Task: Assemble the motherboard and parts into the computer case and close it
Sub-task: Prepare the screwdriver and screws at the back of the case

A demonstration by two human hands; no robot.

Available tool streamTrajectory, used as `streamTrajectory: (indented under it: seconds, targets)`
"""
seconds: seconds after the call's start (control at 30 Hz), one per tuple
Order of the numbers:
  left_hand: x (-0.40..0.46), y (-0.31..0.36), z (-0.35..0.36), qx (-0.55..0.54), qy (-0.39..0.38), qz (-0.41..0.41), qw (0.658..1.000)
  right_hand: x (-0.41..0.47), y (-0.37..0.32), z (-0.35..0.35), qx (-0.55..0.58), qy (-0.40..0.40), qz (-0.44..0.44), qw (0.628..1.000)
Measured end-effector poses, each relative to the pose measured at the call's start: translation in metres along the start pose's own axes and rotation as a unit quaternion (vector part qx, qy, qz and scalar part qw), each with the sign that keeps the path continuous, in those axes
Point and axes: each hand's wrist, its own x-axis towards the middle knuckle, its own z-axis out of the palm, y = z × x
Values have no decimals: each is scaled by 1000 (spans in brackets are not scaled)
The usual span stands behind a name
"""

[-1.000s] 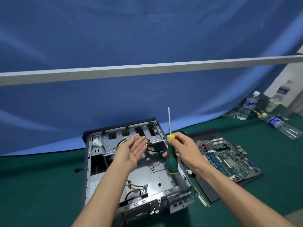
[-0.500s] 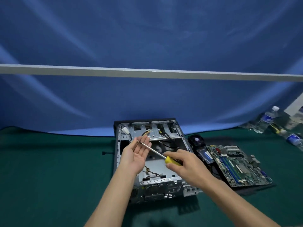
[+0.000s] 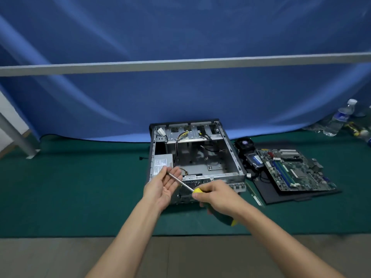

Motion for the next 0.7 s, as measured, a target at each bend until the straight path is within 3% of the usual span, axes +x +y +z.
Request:
streamTrajectory:
  seconds: [0.3,0.7]
  targets:
    - [15,-9,-59,-20,44,-73,996,3,25,74,61,49,108,991]
    - [76,-5,-88,28,77,-96,992,51,35,161,89,78,158,980]
